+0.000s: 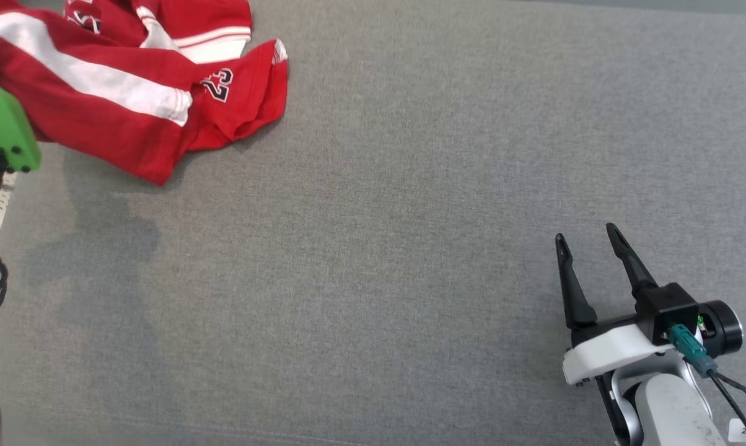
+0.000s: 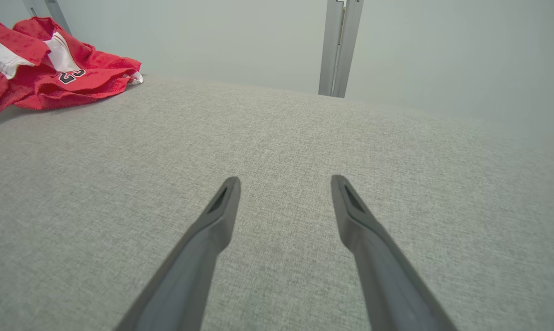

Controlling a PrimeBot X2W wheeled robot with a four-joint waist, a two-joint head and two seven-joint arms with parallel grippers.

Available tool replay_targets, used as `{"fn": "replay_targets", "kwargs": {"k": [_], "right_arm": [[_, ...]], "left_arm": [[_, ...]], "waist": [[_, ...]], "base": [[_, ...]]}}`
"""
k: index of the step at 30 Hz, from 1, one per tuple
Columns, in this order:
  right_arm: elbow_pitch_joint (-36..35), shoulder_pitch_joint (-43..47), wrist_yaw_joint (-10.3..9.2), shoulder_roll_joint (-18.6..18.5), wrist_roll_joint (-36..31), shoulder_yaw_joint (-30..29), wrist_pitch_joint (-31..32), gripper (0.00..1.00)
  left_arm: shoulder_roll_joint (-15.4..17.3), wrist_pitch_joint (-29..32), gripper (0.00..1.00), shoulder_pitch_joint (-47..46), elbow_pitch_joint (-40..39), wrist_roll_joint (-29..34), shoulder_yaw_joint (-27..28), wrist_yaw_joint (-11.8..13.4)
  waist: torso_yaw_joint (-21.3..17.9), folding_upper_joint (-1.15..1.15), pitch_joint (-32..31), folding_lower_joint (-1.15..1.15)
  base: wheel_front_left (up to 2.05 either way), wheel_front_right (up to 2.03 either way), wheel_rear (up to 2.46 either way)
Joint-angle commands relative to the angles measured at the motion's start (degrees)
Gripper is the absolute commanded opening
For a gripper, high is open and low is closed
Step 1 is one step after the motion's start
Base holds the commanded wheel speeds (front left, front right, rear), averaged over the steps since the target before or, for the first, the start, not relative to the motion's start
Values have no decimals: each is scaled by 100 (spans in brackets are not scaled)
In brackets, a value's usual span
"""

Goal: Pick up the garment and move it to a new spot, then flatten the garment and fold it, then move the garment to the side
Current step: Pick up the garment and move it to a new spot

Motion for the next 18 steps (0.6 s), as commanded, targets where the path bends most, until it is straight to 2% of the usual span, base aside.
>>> {"fn": "replay_targets", "kwargs": {"k": [1, 6, 9, 13, 18], "right_arm": [[21, 148, -4, -18, 88, -48, -27, 100], [74, 390, -4, -18, 236, -200, -28, 100], [109, 512, -4, -17, 296, -283, -28, 100], [112, 601, -4, -17, 344, -322, -26, 100], [83, 601, -4, -17, 392, -351, -25, 100]], "left_arm": [[-71, 33, 0, -91, -130, -8, -167, -15], [-440, 132, 0, -196, -578, -71, -783, -12], [-818, 205, 0, -183, -897, -274, -1149, -12], [-1246, 210, 0, -227, -1296, -627, -1544, -13], [-1738, 24, 0, -278, -1654, -993, -1699, -12]], "waist": [[-161, 0, -848, 0], [-430, 0, -1342, 0], [-656, 0, -1504, 0], [-958, 0, -1545, 0], [-1303, 0, -1436, 0]], "base": [[0, 0, 0], [0, 0, 0], [0, 0, 0], [0, 0, 0], [0, 0, 0]]}}
